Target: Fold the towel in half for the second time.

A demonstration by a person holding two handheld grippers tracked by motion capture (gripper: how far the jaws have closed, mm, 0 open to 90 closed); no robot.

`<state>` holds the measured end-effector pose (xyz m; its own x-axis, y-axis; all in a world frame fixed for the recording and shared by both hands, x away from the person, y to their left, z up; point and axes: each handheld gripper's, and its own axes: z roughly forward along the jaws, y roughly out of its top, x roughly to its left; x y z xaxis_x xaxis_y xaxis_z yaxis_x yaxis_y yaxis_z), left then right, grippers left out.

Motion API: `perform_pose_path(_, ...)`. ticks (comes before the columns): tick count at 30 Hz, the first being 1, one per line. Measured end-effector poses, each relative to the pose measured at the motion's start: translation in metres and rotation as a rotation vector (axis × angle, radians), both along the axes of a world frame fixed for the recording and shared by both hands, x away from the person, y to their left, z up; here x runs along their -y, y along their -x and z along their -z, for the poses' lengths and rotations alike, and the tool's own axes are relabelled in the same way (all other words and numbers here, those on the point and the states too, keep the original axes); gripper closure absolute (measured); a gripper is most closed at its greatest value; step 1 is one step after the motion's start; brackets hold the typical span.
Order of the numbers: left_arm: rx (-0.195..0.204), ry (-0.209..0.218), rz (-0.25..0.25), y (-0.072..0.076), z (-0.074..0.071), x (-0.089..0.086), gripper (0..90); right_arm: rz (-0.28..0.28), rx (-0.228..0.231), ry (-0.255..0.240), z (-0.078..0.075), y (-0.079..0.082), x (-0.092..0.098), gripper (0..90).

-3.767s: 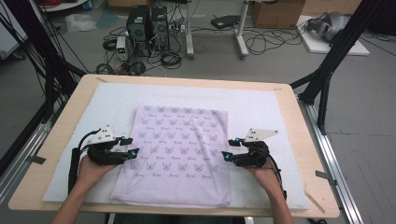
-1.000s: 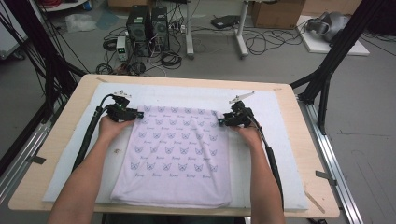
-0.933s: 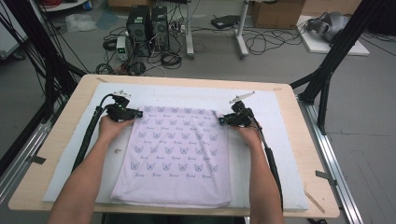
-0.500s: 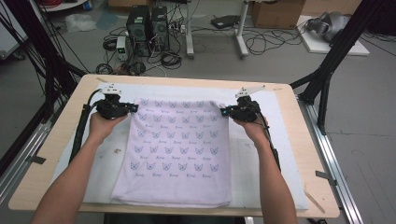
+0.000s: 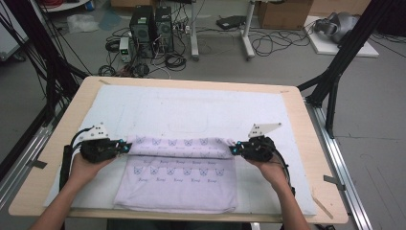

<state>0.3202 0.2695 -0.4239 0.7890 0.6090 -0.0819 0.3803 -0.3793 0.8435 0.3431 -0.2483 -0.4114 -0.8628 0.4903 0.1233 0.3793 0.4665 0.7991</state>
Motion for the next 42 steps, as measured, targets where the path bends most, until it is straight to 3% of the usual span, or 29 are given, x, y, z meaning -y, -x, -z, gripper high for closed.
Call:
perform_pose_path(3, -0.048, -0.032, 0.007, 0.008, 0.011, -0.002, 83.3, -0.002, -0.052, 0.038, 0.012, 0.009, 0.004, 79.8)
perform_pose_path(6, -0.07, -0.036, -0.003, 0.011, 0.014, -0.008, 76.6, 0.008, -0.068, 0.025, 0.016, 0.014, 0.013, 68.9)
perform_pose_path(9, -0.083, -0.047, -0.019, 0.009, 0.009, -0.009, 57.7, 0.058, -0.051, -0.011, 0.012, 0.016, 0.023, 53.2)
perform_pose_path(10, -0.083, -0.041, -0.024, 0.008, 0.006, -0.009, 52.5, 0.066, -0.043, -0.02, 0.009, 0.016, 0.024, 51.8)
perform_pose_path(15, -0.068, -0.029, -0.017, -0.004, -0.008, 0.001, 40.3, 0.056, -0.011, -0.016, 0.001, 0.005, 0.013, 43.1)
perform_pose_path(18, -0.077, -0.038, -0.013, -0.013, -0.008, 0.01, 40.3, 0.039, -0.028, -0.019, 0.001, -0.004, 0.003, 40.8)
perform_pose_path(20, -0.086, -0.051, 0.014, -0.016, -0.005, 0.013, 52.1, 0.032, -0.038, -0.012, 0.003, -0.009, -0.002, 40.9)
perform_pose_path(22, -0.091, -0.064, 0.039, -0.016, -0.002, 0.014, 70.9, 0.0, -0.069, -0.02, 0.007, -0.012, -0.005, 52.6)
perform_pose_path(23, -0.082, -0.064, 0.05, -0.014, -0.003, 0.013, 80.2, -0.023, -0.091, -0.011, 0.008, -0.013, -0.007, 64.4)
perform_pose_path(25, -0.068, -0.057, 0.053, -0.01, -0.005, 0.012, 84.1, -0.063, -0.105, 0.01, 0.009, -0.011, -0.009, 77.4)
perform_pose_path(30, 0.0, -0.017, 0.054, 0.011, -0.018, 0.003, 85.0, -0.056, -0.028, -0.017, -0.011, 0.007, -0.003, 80.9)
perform_pose_path(33, 0.015, -0.002, 0.073, 0.035, -0.021, -0.006, 83.7, -0.085, 0.017, -0.043, -0.021, 0.034, 0.004, 78.6)
perform_pose_path(36, 0.003, -0.025, 0.081, 0.059, -0.017, -0.016, 69.1, -0.124, 0.031, -0.061, -0.02, 0.064, 0.011, 67.6)
perform_pose_path(38, -0.002, -0.05, 0.071, 0.067, -0.016, -0.02, 61.2, -0.114, 0.038, -0.051, -0.018, 0.076, 0.015, 62.5)
perform_pose_path(39, 0.001, -0.06, 0.071, 0.068, -0.017, -0.02, 58.2, -0.107, 0.036, -0.045, -0.018, 0.079, 0.016, 60.9)
perform_pose_path(42, 0.005, -0.04, 0.072, 0.067, -0.019, -0.016, 54.1, -0.091, 0.038, -0.031, -0.017, 0.077, 0.016, 59.0)
